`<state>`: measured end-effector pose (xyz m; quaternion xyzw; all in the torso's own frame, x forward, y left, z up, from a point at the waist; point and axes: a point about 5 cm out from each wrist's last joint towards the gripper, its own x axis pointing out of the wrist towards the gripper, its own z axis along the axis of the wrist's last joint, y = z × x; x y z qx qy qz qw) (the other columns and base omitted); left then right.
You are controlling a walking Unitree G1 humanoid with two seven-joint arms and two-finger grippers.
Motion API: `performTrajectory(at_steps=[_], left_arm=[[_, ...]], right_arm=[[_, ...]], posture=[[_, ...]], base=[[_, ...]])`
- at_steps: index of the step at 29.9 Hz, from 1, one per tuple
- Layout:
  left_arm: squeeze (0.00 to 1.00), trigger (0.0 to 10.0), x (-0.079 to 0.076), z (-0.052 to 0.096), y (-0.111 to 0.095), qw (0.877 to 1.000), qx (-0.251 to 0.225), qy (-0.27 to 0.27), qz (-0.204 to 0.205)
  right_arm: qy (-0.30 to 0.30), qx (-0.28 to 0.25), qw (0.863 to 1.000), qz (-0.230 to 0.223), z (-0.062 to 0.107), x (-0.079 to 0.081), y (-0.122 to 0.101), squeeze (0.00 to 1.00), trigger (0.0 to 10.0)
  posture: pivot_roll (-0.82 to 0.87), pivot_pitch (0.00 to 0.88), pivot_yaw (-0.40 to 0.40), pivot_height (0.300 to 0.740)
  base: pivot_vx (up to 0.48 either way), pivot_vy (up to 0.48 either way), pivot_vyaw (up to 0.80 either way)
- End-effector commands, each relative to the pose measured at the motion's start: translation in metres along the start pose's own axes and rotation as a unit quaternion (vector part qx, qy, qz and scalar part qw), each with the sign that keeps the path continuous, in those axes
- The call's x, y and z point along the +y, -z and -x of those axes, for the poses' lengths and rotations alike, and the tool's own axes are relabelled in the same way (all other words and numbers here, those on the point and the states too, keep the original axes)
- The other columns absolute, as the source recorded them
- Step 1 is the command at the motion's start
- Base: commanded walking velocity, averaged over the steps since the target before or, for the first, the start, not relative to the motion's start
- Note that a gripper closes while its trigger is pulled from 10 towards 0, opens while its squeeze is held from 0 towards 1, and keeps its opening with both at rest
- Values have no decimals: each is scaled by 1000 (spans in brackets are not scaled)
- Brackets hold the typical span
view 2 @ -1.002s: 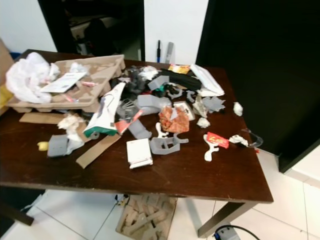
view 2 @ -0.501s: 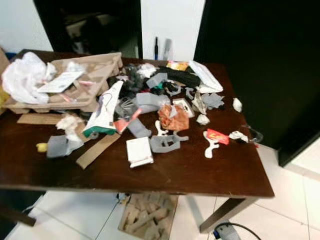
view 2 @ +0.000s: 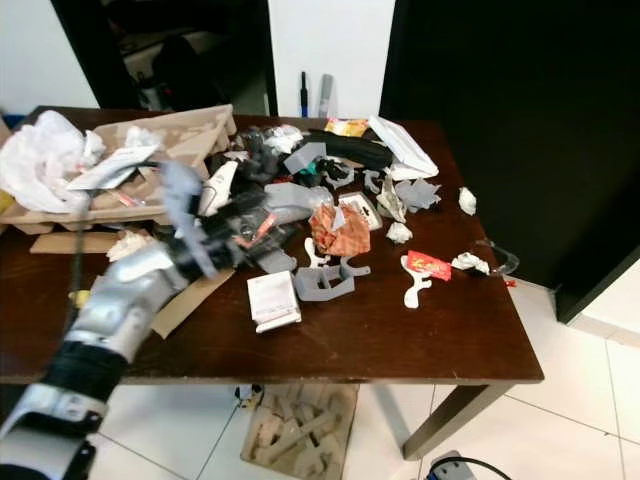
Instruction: Picking trash to rubbish bin
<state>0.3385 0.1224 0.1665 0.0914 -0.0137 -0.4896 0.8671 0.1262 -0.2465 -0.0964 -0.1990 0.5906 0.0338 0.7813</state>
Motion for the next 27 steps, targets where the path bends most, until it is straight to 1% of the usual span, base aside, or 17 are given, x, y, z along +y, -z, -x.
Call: performTrajectory(at_steps=[1, 3, 4, 5, 6, 7, 10, 11, 13, 14, 20, 22, 23, 25, 27], left_arm=[[1000, 10000, -3, -4, 14, 997, 61, 4, -38], [1000, 10000, -9, -7, 23, 993, 98, 26, -58], [275, 10000, -11, -8, 25, 992, 108, 34, -60], [275, 10000, -11, -8, 25, 992, 108, 34, -60], [0, 10000, -13, -10, 28, 990, 119, 40, -66], [0, 10000, -14, -11, 30, 988, 130, 41, -75], [0, 10000, -14, -11, 30, 988, 130, 41, -75], [0, 10000, -14, -13, 34, 985, 151, 38, -79], [0, 10000, -14, -13, 35, 983, 160, 36, -77], [0, 10000, -13, -13, 37, 981, 176, 36, -77], [0, 10000, -8, -10, 43, 976, 202, 25, -74], [0, 10000, -5, -8, 50, 972, 221, 10, -79], [0, 10000, -5, -8, 50, 972, 221, 10, -79], [0, 10000, -3, -6, 54, 970, 230, -7, -79], [0, 10000, -1, -5, 55, 970, 231, -18, -72]], right_arm=[[0, 14, 1000, -8, 0, 1, 10, 0, 10000], [-1, 16, 1000, -8, 0, 2, 12, 0, 10000], [-1, 17, 1000, -9, 0, 2, 13, 0, 10000], [-1, 17, 1000, -9, 0, 2, 13, 0, 10000], [-1, 17, 1000, -9, 0, 2, 13, 0, 10000], [0, 18, 1000, -9, 0, 1, 13, 0, 10000], [0, 18, 1000, -9, 0, 1, 13, 0, 10000], [1, 18, 1000, -10, 1, 1, 14, 0, 10000], [1, 18, 1000, -9, 1, 0, 14, 0, 10000], [3, 18, 1000, -9, 1, -1, 13, 0, 10000], [4, 18, 1000, -7, 1, -3, 13, 0, 10000], [4, 18, 1000, -6, 1, -3, 14, 0, 10000], [4, 18, 1000, -6, 1, -3, 14, 0, 10000], [3, 18, 1000, -6, 1, -3, 14, 0, 10000], [3, 18, 1000, -6, 1, -3, 14, 0, 10000]], posture=[[33, 103, 5, 740], [28, 104, 3, 740], [25, 106, 3, 740], [25, 106, 3, 740], [19, 108, 2, 740], [19, 108, 2, 740], [19, 108, 2, 740], [14, 108, 1, 740], [11, 108, -2, 740], [12, 110, -4, 740], [12, 111, -8, 740], [12, 111, -8, 740], [12, 111, -8, 740], [12, 111, -8, 740], [12, 111, -8, 740]], base=[[0, 0, 0], [0, 0, 0], [0, 0, 0], [0, 0, 0], [0, 0, 0], [0, 0, 0], [0, 0, 0], [0, 0, 0], [0, 0, 0], [0, 0, 0], [0, 0, 0], [0, 0, 0], [0, 0, 0], [0, 0, 0], [0, 0, 0]])
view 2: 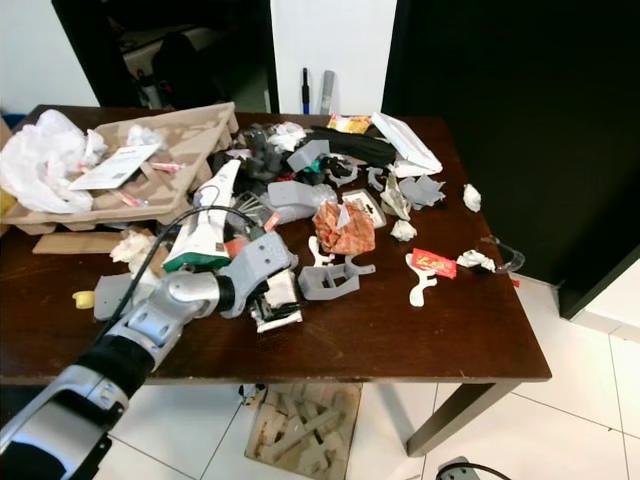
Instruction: Picking trash to rubbish bin
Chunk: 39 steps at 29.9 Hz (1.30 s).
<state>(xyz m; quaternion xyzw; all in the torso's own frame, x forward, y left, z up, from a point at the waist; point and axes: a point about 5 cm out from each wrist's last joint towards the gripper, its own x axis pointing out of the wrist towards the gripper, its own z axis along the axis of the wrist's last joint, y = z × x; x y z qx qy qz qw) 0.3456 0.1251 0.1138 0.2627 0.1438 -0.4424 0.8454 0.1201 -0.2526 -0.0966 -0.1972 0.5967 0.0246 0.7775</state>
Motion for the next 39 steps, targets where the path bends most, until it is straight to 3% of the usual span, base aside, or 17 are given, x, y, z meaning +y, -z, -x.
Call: performTrajectory(at_steps=[1, 3, 9, 23, 24, 26, 27, 29, 30, 31, 32, 34, 39], left_arm=[[0, 10000, 0, -1, 6, 1000, 7, -5, 23], [0, 10000, 0, -1, 7, 1000, 7, -4, 28], [0, 10000, -9, -7, 17, 996, 14, 19, 92], [0, 10000, -26, -15, 23, 989, 16, 49, 136], [0, 4980, -31, -17, 25, 987, 21, 59, 145], [0, 4980, -33, -18, 26, 987, 24, 63, 148], [0, 2941, -35, -19, 27, 986, 31, 65, 153], [0, 3451, -36, -19, 29, 985, 34, 67, 156], [0, 4392, -37, -19, 31, 983, 42, 67, 167], [0, 4392, -38, -20, 33, 981, 47, 67, 175], [0, 10000, -40, -21, 35, 978, 51, 64, 193], [0, 10000, -42, -22, 37, 974, 52, 60, 213], [0, 10000, -42, -22, 37, 973, 50, 56, 219]], right_arm=[[-1, 10, 1000, 1, 0, 1, 7, 0, 10000], [-1, 10, 1000, 1, 0, 1, 7, 0, 10000], [1, 14, 1000, 2, 1, -1, 11, 0, 10000], [2, 14, 1000, 4, 1, -2, 12, 0, 10000], [1, 13, 1000, 6, 1, -1, 11, 0, 10000], [1, 12, 1000, 6, 0, -1, 10, 0, 10000], [0, 11, 1000, 6, 0, -1, 10, 0, 10000], [0, 11, 1000, 6, 0, -1, 9, 0, 10000], [0, 10, 1000, 6, 0, -1, 9, 0, 10000], [0, 10, 1000, 6, 0, -1, 8, 0, 10000], [1, 9, 1000, 6, 0, -1, 8, 0, 10000], [1, 9, 1000, 6, 0, -1, 7, 0, 10000], [2, 10, 1000, 6, 0, -2, 8, 0, 10000]], posture=[[6, 115, -11, 740], [6, 115, -11, 740], [0, 117, -12, 740], [2, 111, -7, 740], [2, 111, -7, 740], [2, 111, -7, 740], [2, 111, -7, 740], [2, 111, -7, 740], [2, 111, -7, 740], [2, 111, -7, 740], [2, 111, -7, 740], [2, 111, -7, 740], [4, 110, -8, 740]], base=[[0, 0, 0], [0, 0, 0], [0, 0, 0], [0, 0, 0], [0, 0, 0], [0, 0, 0], [0, 0, 0], [0, 0, 0], [0, 0, 0], [0, 0, 0], [0, 0, 0], [0, 0, 0], [0, 0, 0]])
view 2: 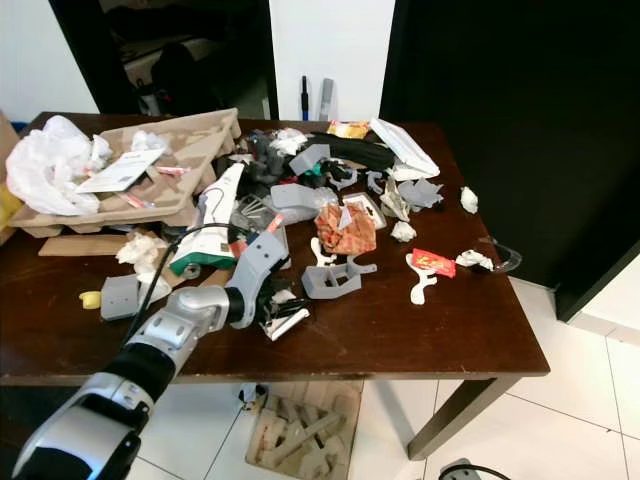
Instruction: Picking trash to rubbish bin
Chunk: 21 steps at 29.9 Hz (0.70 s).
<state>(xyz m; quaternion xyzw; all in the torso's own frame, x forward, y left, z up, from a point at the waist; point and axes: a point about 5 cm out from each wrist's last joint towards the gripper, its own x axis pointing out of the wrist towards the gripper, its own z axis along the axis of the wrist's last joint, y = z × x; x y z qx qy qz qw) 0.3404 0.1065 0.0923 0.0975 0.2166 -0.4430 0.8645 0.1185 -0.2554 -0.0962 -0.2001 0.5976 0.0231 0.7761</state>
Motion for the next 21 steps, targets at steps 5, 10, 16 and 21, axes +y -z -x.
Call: performTrajectory(at_steps=[5, 10, 16, 21], left_arm=[[0, 3451, -9, -3, 34, 997, 59, 1, 50], [0, 0, -4, -2, 26, 998, 45, -13, 40], [0, 0, 2, 1, 13, 999, 13, -32, 36], [0, 0, 5, 2, -5, 998, -40, -36, 40]], right_arm=[[0, 8, 1000, 4, 0, 0, 5, 0, 10000], [0, 6, 1000, 5, 0, 0, 4, 0, 10000], [-1, 5, 1000, 7, 0, 1, 2, 0, 10000], [0, 4, 1000, 7, 0, 1, 2, 0, 10000]], posture=[[4, 110, -9, 740], [7, 110, -8, 740], [8, 108, -8, 740], [6, 106, -10, 740]], base=[[0, 0, 0], [0, 0, 0], [0, 0, 0], [0, 0, 0]])
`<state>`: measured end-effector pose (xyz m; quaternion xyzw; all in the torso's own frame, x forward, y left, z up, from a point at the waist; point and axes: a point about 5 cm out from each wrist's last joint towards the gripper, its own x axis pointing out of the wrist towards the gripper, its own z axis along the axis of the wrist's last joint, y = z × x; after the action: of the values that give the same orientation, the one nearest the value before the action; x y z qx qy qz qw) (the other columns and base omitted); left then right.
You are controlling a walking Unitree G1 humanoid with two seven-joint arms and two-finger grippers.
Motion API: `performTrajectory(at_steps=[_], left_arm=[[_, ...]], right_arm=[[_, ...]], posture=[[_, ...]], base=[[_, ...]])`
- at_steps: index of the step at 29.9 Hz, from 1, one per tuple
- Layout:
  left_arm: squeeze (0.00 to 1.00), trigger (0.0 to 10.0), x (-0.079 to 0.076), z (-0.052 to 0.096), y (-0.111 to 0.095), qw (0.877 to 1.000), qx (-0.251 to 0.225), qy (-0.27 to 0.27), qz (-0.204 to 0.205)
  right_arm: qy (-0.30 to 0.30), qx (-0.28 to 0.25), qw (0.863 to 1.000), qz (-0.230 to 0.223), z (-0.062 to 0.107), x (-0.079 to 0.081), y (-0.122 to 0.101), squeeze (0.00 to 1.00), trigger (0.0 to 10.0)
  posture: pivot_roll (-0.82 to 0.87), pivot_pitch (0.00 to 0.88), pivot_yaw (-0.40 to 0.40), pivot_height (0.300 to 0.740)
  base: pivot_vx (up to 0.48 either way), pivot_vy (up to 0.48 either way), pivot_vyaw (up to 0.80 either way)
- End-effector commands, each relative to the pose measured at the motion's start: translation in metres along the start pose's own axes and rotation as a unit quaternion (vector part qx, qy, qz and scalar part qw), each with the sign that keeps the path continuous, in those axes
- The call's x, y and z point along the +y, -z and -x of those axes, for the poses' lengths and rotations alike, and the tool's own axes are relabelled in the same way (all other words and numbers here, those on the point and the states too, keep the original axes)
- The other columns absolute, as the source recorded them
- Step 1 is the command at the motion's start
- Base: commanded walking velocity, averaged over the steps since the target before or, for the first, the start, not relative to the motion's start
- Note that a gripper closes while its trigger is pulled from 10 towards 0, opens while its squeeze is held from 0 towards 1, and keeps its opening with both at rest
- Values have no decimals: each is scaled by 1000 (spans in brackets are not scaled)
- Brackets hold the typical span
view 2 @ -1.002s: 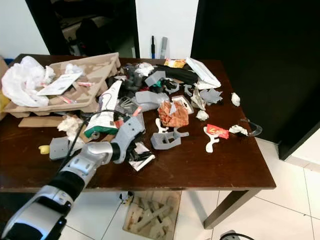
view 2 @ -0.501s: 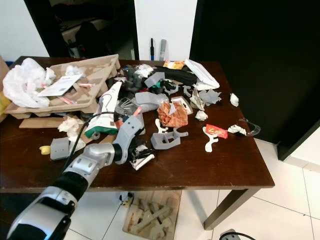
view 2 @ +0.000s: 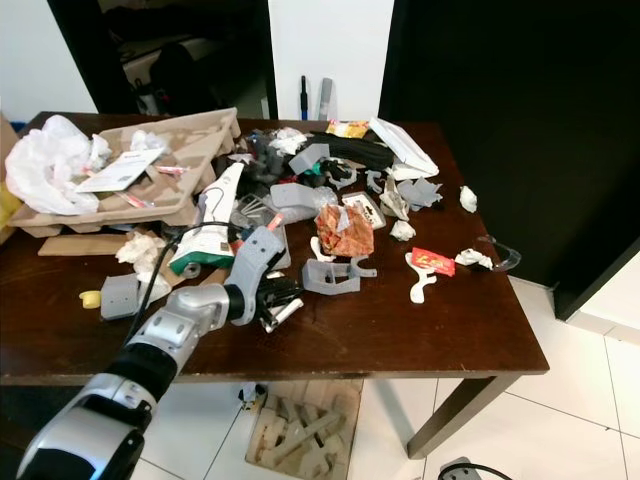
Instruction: Picking trash to rubbish bin
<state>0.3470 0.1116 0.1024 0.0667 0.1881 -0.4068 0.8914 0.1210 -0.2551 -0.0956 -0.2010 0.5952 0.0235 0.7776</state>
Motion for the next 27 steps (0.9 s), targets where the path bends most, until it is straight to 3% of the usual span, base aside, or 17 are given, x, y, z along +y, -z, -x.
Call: performTrajectory(at_steps=[1, 2, 3, 5, 8, 10, 14, 19, 21, 22, 25, 27], left_arm=[[0, 0, -3, -2, 5, 1000, 1, 3, 15], [0, 0, -4, -2, 2, 1000, -10, 5, 14], [0, 0, -9, -2, -13, 997, -62, 31, 18], [0, 0, -10, -1, -16, 996, -75, 38, 19], [0, 0, -22, 6, -48, 973, -189, 106, 74], [0, 0, -31, 13, -62, 955, -235, 158, 89], [0, 0, -45, 25, -78, 925, -290, 226, 99], [0, 0, -48, 28, -81, 918, -301, 239, 100], [0, 0, -55, 41, -88, 891, -336, 285, 106], [0, 0, -55, 41, -88, 891, -336, 285, 106], [0, 0, -63, 54, -91, 861, -364, 335, 116], [0, 0, -69, 58, -88, 857, -364, 345, 114]], right_arm=[[-1, 7, 1000, 6, 0, 1, 4, 0, 10000], [-1, 7, 1000, 6, 0, 1, 4, 0, 10000], [0, 7, 1000, 7, 0, 1, 4, 0, 10000], [0, 7, 1000, 7, 0, 1, 3, 0, 10000], [1, 6, 1000, 7, 0, 1, 3, 0, 10000], [1, 5, 1000, 7, 0, 2, 2, 0, 10000], [0, 3, 1000, 6, 0, 2, 1, 0, 10000], [0, 3, 1000, 6, 0, 3, 1, 0, 10000], [0, 3, 1000, 6, 0, 3, 1, 0, 10000], [0, 3, 1000, 6, 0, 3, 1, 0, 10000], [0, 4, 1000, 5, 0, 4, 2, 0, 10000], [-1, 3, 1000, 3, 0, 5, 2, 0, 10000]], posture=[[6, 106, -10, 740], [6, 106, -10, 740], [7, 105, -10, 740], [7, 105, -10, 740], [8, 103, -9, 740], [9, 101, -8, 740], [10, 101, -5, 740], [10, 101, -5, 740], [10, 101, -2, 740], [10, 101, -2, 740], [9, 99, 3, 740], [8, 98, 5, 740]], base=[[0, 0, 0], [0, 0, 0], [0, 0, 0], [0, 0, 0], [0, 0, 0], [0, 0, 0], [0, 0, 0], [0, 0, 0], [0, 0, 0], [0, 0, 0], [0, 0, 0], [0, 0, 0]])
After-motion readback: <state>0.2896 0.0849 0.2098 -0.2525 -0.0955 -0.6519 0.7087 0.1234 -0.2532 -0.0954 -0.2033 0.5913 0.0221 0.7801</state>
